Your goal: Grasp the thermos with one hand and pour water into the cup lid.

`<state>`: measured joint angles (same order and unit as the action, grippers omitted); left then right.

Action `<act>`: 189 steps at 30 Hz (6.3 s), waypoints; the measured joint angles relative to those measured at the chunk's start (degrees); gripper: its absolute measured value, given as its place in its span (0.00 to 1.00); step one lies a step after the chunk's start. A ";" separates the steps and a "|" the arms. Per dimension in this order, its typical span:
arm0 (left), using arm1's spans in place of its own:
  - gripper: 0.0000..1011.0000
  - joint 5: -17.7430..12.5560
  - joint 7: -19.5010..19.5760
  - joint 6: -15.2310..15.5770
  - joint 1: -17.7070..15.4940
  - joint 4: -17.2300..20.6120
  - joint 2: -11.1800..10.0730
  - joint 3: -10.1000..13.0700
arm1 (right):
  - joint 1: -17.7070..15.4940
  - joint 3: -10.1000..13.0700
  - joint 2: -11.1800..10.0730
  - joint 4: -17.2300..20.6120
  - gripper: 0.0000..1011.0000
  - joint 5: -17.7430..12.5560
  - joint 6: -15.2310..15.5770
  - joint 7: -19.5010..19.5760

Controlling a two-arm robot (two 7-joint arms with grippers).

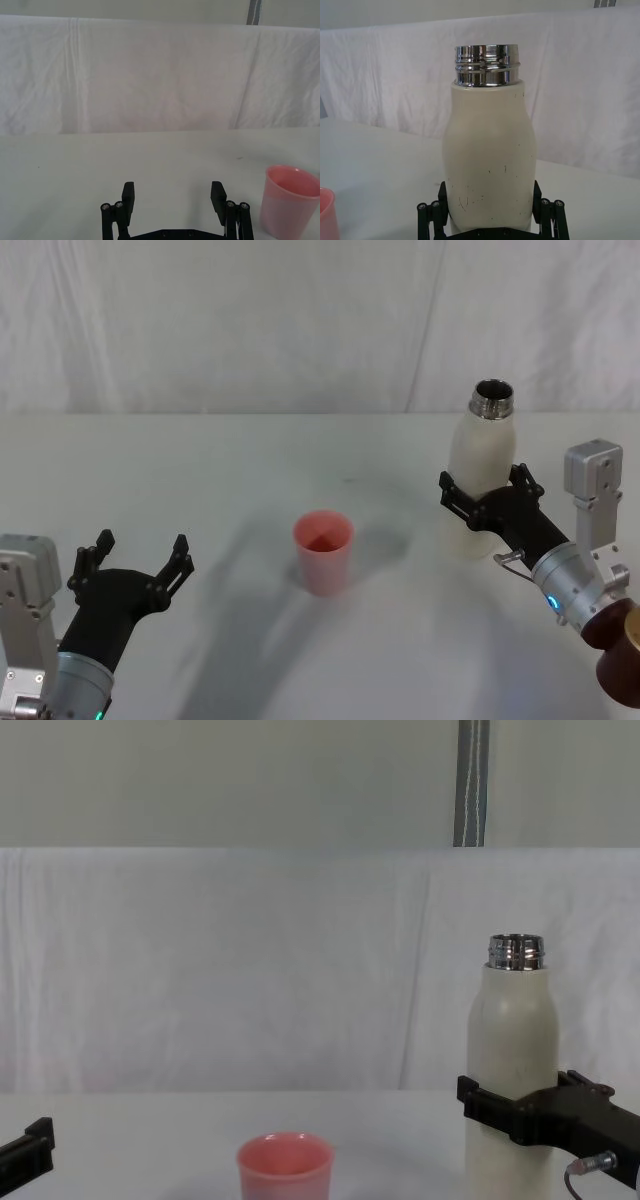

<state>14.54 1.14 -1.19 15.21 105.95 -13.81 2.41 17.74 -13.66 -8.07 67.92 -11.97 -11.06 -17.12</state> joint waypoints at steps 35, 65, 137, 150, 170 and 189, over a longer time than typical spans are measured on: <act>0.99 0.00 0.00 0.00 0.00 0.00 0.00 0.00 | -0.22 0.31 0.11 1.07 0.94 -0.54 0.72 0.27; 0.99 0.00 0.00 0.00 0.00 0.00 0.00 0.00 | -0.01 0.25 0.05 0.72 0.94 -0.61 0.95 0.28; 0.99 0.00 0.00 0.00 0.00 0.00 0.00 0.00 | -4.83 1.00 -0.71 6.14 0.99 -2.44 2.58 0.87; 0.99 0.00 0.00 0.00 0.00 0.00 0.00 0.00 | -6.46 0.83 -1.14 8.61 0.99 -2.54 3.22 1.10; 0.99 0.00 0.00 0.00 0.00 0.00 0.00 0.00 | -9.04 0.75 -1.63 11.73 0.99 -2.68 3.82 1.71; 0.99 0.00 0.00 0.00 0.00 0.00 0.00 0.00 | -13.23 1.29 -2.21 16.91 0.99 -2.08 4.54 3.22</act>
<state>14.55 1.14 -1.19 15.21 105.95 -13.81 2.42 4.51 -12.38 -10.28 84.83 -14.04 -6.52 -13.90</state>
